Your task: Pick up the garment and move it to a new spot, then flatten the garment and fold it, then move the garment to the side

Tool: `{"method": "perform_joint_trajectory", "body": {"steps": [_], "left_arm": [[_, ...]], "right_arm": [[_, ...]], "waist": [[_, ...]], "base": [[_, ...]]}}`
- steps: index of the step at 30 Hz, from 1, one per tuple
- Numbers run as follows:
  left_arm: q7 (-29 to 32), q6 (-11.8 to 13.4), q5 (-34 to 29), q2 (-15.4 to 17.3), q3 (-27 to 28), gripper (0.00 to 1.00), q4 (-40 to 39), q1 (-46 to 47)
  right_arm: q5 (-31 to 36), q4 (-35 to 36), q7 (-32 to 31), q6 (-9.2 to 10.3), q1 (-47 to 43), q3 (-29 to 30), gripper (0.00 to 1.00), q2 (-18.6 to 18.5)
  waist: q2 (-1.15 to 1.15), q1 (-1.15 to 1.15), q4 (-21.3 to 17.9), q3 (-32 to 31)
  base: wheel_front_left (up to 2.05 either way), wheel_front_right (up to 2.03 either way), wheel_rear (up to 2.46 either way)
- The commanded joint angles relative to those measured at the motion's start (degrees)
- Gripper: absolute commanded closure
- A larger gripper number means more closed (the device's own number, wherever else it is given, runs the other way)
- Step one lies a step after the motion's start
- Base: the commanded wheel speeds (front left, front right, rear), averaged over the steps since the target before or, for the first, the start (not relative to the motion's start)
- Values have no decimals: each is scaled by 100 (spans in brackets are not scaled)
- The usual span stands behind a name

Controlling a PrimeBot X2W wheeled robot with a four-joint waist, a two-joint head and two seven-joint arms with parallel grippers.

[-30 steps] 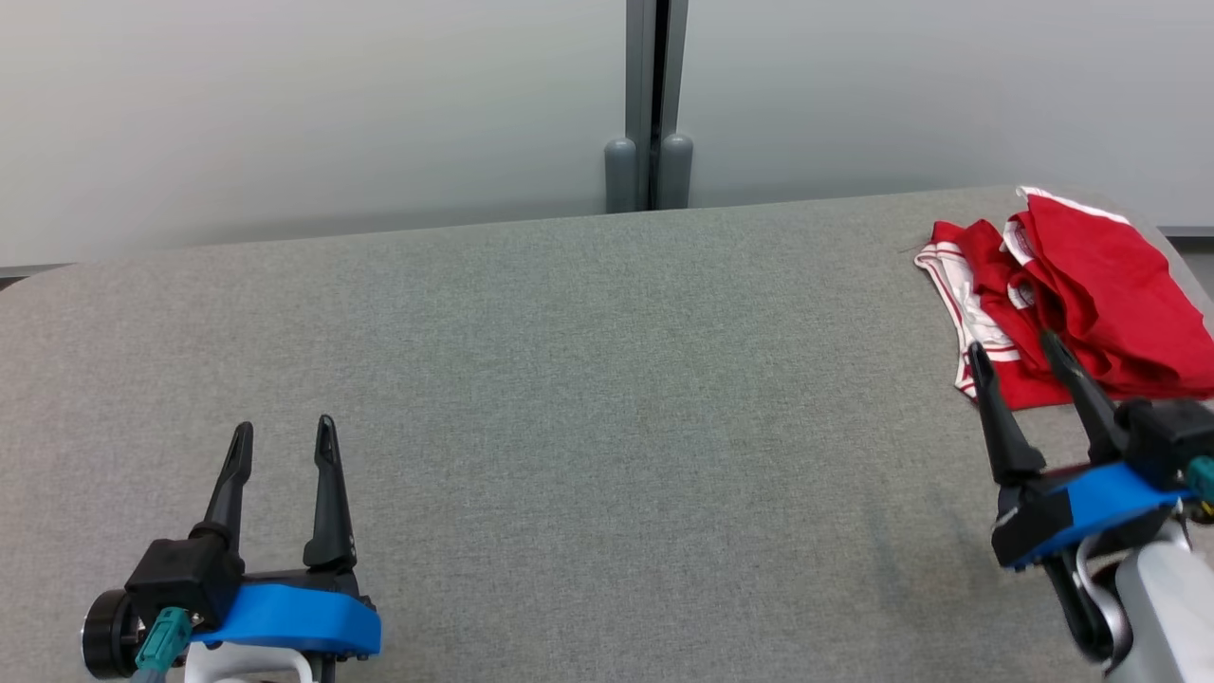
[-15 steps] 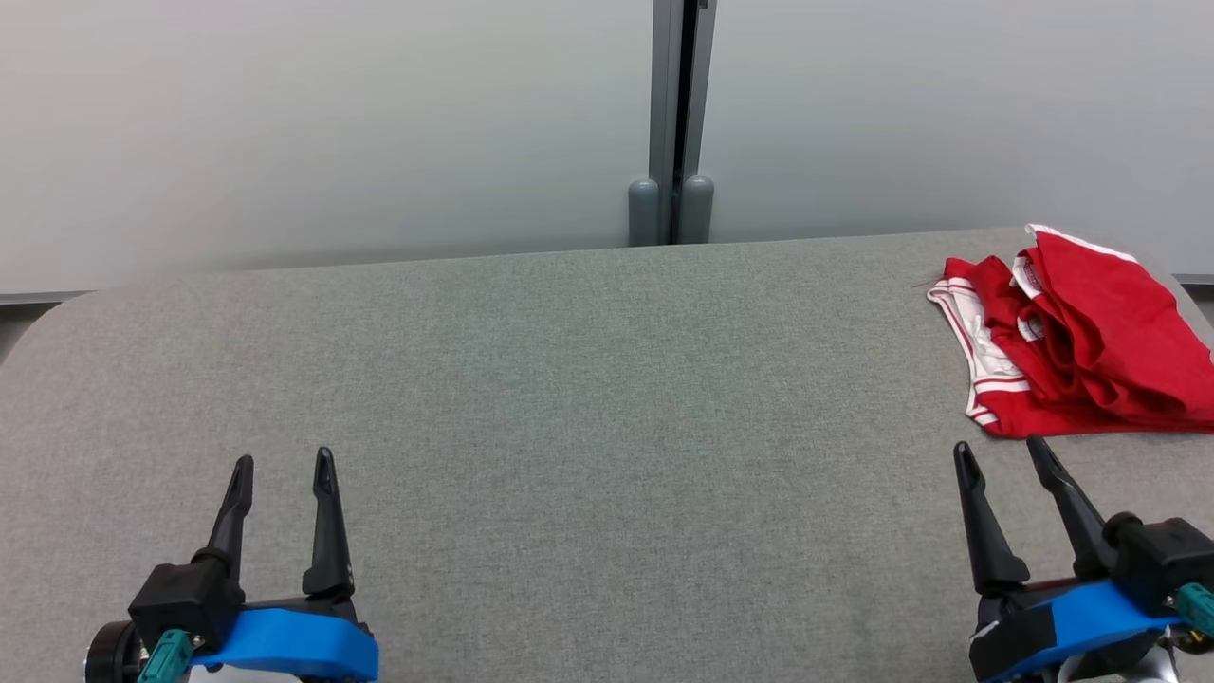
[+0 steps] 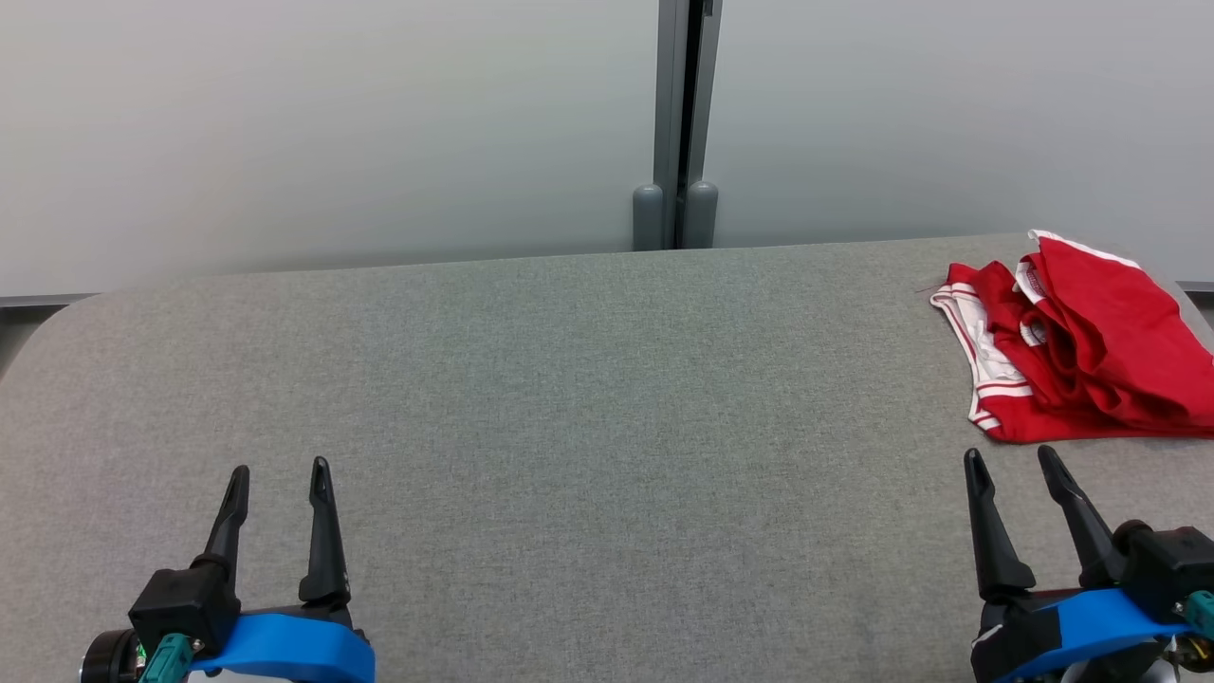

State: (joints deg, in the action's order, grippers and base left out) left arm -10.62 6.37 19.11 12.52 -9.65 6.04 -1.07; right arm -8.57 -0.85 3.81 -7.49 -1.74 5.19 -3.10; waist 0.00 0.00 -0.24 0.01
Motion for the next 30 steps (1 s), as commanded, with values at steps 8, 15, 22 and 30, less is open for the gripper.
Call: {"method": "perform_joint_trajectory", "body": {"steps": [8,15,22,30], "left_arm": [[-2,36,28,53,-30,0,-11,15],[12,59,44,82,-60,0,-20,59],[4,55,63,96,-81,0,-23,86],[26,98,69,115,-112,0,-46,81]], "right_arm": [[-115,-43,-58,-1,52,-89,0,25],[-83,-31,-92,-1,117,-91,0,25],[-65,-48,-101,-1,152,-82,0,25],[-49,-36,-99,-1,134,-104,0,25]], "waist": [[0,0,7,1],[0,0,17,30],[0,0,26,46],[0,0,28,72]], "base": [[0,0,0],[0,0,0],[0,0,0],[0,0,0]]}}
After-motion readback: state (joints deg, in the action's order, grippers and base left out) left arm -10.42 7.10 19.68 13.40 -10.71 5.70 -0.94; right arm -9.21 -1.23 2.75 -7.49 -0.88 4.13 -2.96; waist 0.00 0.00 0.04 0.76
